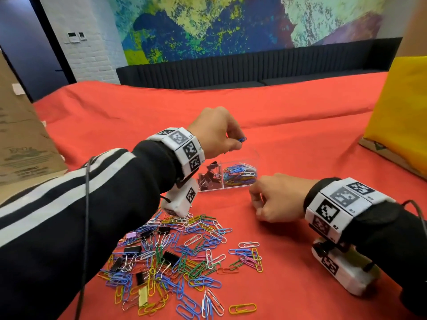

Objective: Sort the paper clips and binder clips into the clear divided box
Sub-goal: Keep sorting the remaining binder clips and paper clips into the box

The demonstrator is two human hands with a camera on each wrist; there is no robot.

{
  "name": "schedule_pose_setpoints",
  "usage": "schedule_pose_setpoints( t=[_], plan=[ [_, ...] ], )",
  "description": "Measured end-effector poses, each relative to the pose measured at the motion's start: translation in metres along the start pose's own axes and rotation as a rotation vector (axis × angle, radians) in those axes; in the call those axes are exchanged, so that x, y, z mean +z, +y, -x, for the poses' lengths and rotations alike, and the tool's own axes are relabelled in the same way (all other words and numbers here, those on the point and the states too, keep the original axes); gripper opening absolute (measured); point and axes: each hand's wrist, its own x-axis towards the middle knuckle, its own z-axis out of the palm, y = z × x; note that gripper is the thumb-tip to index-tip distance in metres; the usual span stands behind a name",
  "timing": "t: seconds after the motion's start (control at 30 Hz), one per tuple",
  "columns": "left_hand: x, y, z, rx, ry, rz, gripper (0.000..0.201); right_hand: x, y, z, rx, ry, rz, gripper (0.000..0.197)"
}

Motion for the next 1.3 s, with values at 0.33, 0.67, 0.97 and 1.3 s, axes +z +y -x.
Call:
schedule_pose_setpoints(
  t=[0.33, 0.67, 0.97, 1.3],
  plan=[
    [0.012, -0.006, -0.002, -0.023, -0.072, -0.045, 0.021, -0.003, -0.004, 0.002, -0.010, -0.016, 0.016, 0.004],
    [-0.008, 0.018, 0.066, 0.120, -0.264, -0.146, 0.033, -0.004, -0.006, 0.003, 0.020, 0.001, 0.020, 0.005],
    [0.027, 0.047, 0.120, 0.249, -0.589, -0.161, 0.047, -0.002, -0.006, 0.004, 0.011, 0.026, 0.024, 0.009],
    [0.029, 0.047, 0.117, 0.218, -0.575, -0.099, 0.014, -0.001, -0.005, 0.002, 0.015, 0.036, 0.016, 0.011]
  ],
)
